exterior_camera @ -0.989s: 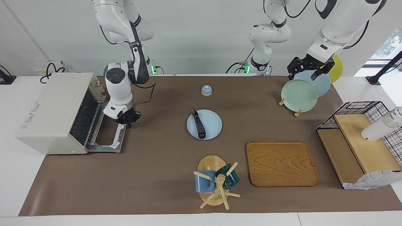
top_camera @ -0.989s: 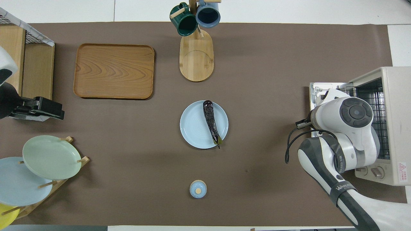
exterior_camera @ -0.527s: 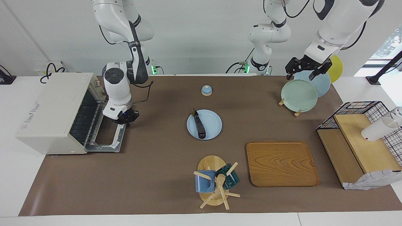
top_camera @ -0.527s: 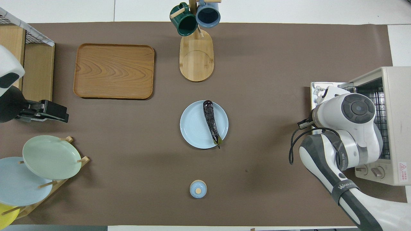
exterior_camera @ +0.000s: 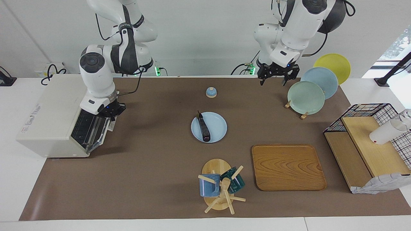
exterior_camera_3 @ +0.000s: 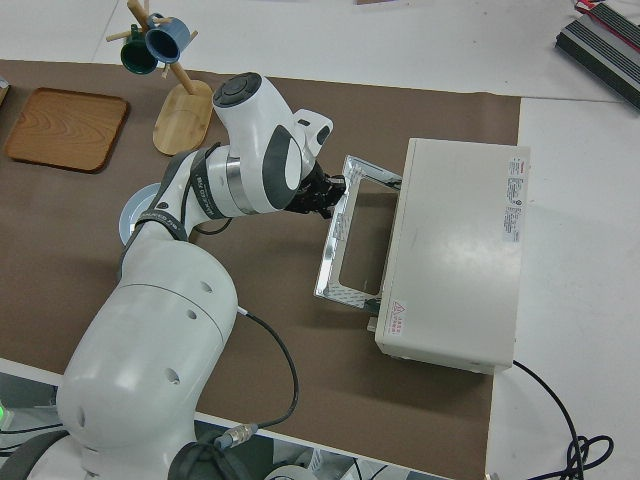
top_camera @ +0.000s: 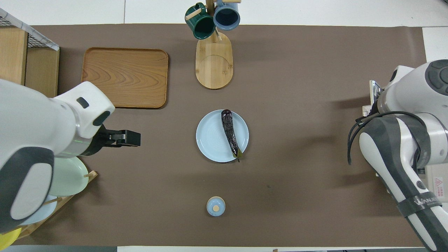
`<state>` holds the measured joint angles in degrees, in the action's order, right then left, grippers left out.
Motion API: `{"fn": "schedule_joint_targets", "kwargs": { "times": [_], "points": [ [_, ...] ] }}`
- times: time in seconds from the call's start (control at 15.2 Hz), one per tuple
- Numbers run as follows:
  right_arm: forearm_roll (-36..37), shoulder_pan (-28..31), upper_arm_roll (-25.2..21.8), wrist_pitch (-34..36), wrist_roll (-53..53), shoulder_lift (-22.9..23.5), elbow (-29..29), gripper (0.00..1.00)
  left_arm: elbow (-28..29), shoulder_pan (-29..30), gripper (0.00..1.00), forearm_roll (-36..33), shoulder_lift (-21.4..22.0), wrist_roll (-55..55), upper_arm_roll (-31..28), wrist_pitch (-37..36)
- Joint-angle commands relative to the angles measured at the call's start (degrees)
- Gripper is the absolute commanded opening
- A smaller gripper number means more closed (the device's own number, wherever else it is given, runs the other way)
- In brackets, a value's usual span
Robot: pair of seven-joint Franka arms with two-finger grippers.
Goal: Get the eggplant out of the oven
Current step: 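Reach the left gripper to the eggplant while the right gripper retracts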
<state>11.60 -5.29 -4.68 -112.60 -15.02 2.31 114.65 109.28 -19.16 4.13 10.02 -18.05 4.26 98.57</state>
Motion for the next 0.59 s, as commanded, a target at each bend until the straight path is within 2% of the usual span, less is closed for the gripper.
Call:
{"fn": "schedule_joint_targets", "kwargs": {
  "times": [0.0, 0.26, 0.53],
  "points": [
    [1.58, 2.47, -0.24, 2.37, -3.34, -1.61, 0.31, 0.0, 5.94, -5.88, 1.0, 0.53, 2.2, -3.04, -0.92, 5.83],
    [1.58, 5.9, -0.33, 4.75, -6.59, -3.63, 0.31, 0.0, 11.21, -12.47, 1.0, 1.4, 1.32, -6.62, -0.92, 13.65],
    [0.88, 6.61, -0.07, 10.44, -7.48, -5.3, -2.31, 0.0, 11.13, -18.27, 1.0, 4.75, -7.36, -20.06, -0.92, 26.03]
  ]
}}
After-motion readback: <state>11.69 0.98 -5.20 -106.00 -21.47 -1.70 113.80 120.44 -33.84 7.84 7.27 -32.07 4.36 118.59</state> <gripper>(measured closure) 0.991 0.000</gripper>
